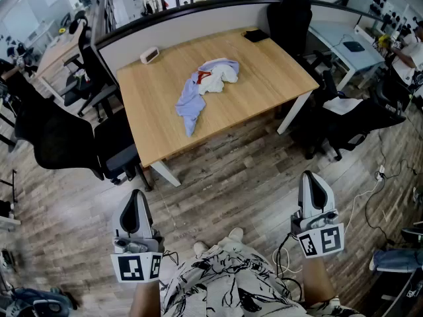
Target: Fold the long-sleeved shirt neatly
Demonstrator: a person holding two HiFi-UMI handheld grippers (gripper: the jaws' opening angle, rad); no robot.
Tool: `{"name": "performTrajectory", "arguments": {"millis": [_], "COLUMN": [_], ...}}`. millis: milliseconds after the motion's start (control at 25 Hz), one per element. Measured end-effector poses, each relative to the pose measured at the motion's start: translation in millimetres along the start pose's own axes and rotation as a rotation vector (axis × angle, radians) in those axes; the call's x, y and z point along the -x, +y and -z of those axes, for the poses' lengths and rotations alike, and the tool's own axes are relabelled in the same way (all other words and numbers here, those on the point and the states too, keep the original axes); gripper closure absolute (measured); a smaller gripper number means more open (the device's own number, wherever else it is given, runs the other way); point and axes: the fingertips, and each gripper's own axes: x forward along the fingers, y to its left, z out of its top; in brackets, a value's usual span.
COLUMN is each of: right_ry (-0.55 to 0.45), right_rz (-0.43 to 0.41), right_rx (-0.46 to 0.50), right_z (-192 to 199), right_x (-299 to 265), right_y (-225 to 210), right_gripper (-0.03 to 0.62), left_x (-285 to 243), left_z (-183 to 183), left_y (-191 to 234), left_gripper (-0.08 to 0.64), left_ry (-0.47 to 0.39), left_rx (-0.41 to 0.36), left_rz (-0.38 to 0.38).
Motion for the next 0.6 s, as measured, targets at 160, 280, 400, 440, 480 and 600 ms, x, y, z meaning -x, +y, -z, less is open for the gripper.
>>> {"name": "performTrajectory", "arguments": {"millis": [160, 280, 400, 440, 480, 600], "right_ry": [0.004, 0.008, -0.001, -0.015, -0.032, -0.049], "right_rz": [0.001, 0.004, 0.001, -0.005, -0.014, -0.027], "right_rx": [0.004, 0.009, -0.017, -0.034, -0.05, -0.057], "right_z": [-0.3, -0.4, -1.3, -2.7, -4.4, -6.6], "right_x": [0.4, -0.3, -0.2, 0.5, 1.6, 3.2], "right_y": [-0.3, -0.1, 0.1, 0.4, 1.0, 2.8], "right_gripper": [0.597, 0.597, 0.597, 0.595, 0.595, 0.594], "left_x": [-0.1, -1.2, -1.3, -1.1, -0.9, -1.6], "left_z": [1.2, 2.1, 3.8, 4.7, 5.6, 6.7], "left_y": [-1.4, -0.7, -0.6, -0.7, -1.0, -2.5], "left_gripper": [0.561, 0.561, 0.561, 0.561, 0.561, 0.56], "left_ry": [0.006, 0.008, 0.015, 0.019, 0.022, 0.026], "left_rx": [0.002, 0.005, 0.008, 0.009, 0.01, 0.012], "left_rz": [0.001, 0.002, 0.001, 0.001, 0.0, 0.003]}}
